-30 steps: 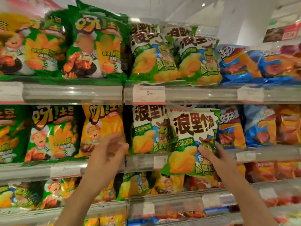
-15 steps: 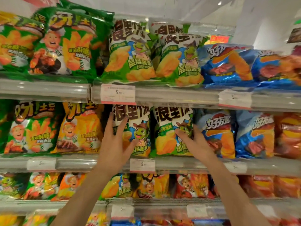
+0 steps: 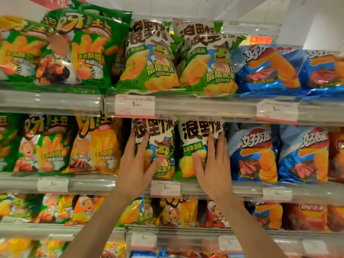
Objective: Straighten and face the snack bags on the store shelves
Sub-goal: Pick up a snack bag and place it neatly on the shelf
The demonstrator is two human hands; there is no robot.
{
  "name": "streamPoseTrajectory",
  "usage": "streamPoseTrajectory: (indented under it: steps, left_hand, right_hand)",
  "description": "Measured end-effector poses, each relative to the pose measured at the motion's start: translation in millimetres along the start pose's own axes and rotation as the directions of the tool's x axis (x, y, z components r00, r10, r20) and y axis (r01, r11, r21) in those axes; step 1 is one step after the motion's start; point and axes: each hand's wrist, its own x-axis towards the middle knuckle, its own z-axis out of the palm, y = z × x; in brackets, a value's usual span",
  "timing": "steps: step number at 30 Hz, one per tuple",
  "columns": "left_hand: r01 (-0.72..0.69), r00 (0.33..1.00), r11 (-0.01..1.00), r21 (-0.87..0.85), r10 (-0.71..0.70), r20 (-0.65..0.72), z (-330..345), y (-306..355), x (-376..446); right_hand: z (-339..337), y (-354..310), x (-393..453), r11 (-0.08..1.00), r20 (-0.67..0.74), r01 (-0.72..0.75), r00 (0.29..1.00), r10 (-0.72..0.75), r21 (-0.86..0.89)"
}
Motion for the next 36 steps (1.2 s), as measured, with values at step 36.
streamPoseTrajectory:
  steps: [36]
  left_hand:
    - [0.474,0.855,0.676,-0.565,-0.506,0.113,-260,-260,-103]
  right_hand:
    - [114,-268,-142,0.636,0.305,-0.511,0.858,0.413,0.578]
